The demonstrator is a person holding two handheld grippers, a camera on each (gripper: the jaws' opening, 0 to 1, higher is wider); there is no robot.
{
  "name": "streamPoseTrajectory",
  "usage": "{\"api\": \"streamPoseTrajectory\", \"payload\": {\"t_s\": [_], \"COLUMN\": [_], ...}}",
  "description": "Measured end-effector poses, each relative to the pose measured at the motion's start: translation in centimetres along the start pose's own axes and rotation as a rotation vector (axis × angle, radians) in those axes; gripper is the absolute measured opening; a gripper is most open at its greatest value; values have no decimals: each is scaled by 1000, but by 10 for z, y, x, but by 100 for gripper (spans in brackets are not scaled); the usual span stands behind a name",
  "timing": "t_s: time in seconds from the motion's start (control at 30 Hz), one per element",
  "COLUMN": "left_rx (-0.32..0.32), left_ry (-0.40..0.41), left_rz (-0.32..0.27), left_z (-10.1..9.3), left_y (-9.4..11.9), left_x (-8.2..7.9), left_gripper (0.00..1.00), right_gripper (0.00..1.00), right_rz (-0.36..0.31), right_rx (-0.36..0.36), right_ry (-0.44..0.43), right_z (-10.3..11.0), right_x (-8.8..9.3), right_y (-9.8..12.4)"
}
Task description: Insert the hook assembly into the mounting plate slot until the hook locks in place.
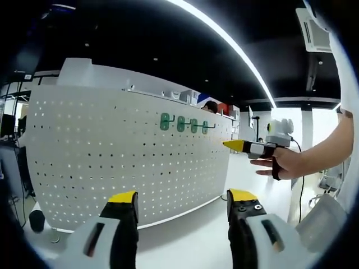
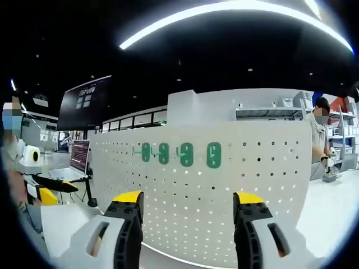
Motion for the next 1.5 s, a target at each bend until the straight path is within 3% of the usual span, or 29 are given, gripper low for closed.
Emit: {"api": "streamPoseTrajectory", "payload": {"t_s": [0.5,1.5], "left_rx": [3,-63], "left_ry": [22,-9], "left_rz": [-14,-24], "left_z": [-1,10], "left_y": [4,35], "left_x": [-1,0], "left_gripper": [69,73], "right_gripper": [64,70], "right_rz": [13,40], "right_rx": [-22,-43], "right_ry": [0,-36], "right_z": [8,33], "right_x": [13,35], "right_y": [26,89]}}
Point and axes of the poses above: the point that each gripper's makers call its tool centre point, and the gripper's own axes: y roughly backward along the fingers, z roughly to its left, x roughly out of its underside, the point moved 2 cm from there along y, roughly backward along the fingers
